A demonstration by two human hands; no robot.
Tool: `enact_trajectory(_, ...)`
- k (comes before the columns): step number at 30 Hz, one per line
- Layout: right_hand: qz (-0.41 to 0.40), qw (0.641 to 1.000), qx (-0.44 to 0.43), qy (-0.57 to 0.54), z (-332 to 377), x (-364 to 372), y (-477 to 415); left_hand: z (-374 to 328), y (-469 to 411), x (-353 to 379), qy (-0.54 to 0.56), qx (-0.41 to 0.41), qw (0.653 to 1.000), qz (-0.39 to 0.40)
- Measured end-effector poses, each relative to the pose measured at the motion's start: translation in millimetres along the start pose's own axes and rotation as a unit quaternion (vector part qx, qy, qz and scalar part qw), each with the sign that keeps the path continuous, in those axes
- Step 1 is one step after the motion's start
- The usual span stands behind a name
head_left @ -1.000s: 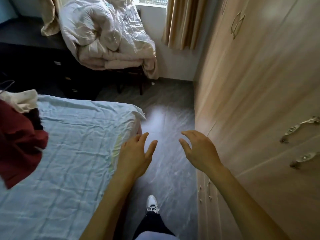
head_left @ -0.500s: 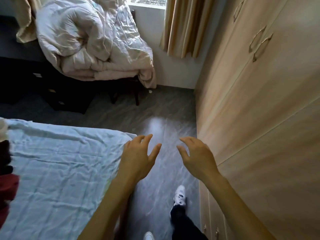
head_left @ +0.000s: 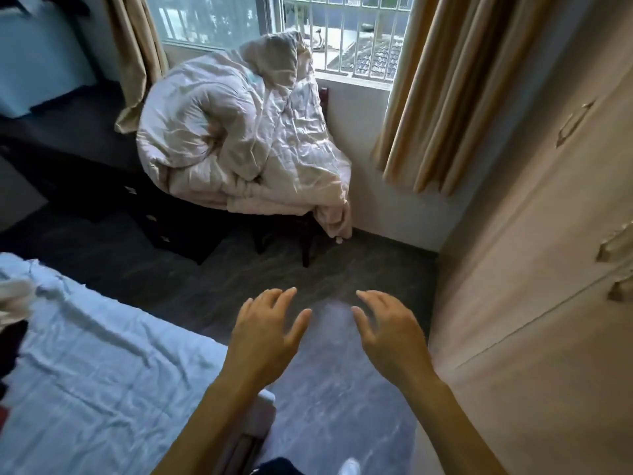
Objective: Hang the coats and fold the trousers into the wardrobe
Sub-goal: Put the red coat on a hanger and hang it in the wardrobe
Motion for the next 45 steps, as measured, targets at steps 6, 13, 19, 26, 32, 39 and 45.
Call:
enact_trajectory(6,-0.006,0.997,-0.071,-0.022,34,9,-106,27,-91,-10,-0.011,-0.040,0.998,-0.036)
enact_trajectory(13,0.018,0.987,-0.158,0.008,110,46,-236,102,-197,-23,0.000,-0.095,0.992,-0.089)
enact_trajectory(19,0.050,0.974,-0.223,0.012,192,82,-325,185,-256,-51,0.027,-0.164,0.978,-0.129)
enact_trajectory(26,0.133,0.940,-0.313,0.010,284,154,-384,275,-280,-88,0.004,-0.251,0.953,-0.168)
enact_trajectory(32,0.194,0.897,-0.397,-0.002,365,218,-431,345,-289,-97,0.003,-0.348,0.920,-0.182)
enact_trajectory(39,0.251,0.825,-0.505,-0.029,463,285,-488,421,-310,-134,-0.046,-0.464,0.852,-0.239)
enact_trajectory(45,0.292,0.749,-0.592,-0.061,555,316,-518,456,-311,-176,-0.071,-0.557,0.777,-0.285)
Point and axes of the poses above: each hand's wrist, its own y-axis away from the middle knuckle, its own x-axis out of the palm, z = x × y, the point moved 10 cm from there along -y, towards the middle knuckle, and after that the axes turned 4 degrees about x, right-handed, at the moved point
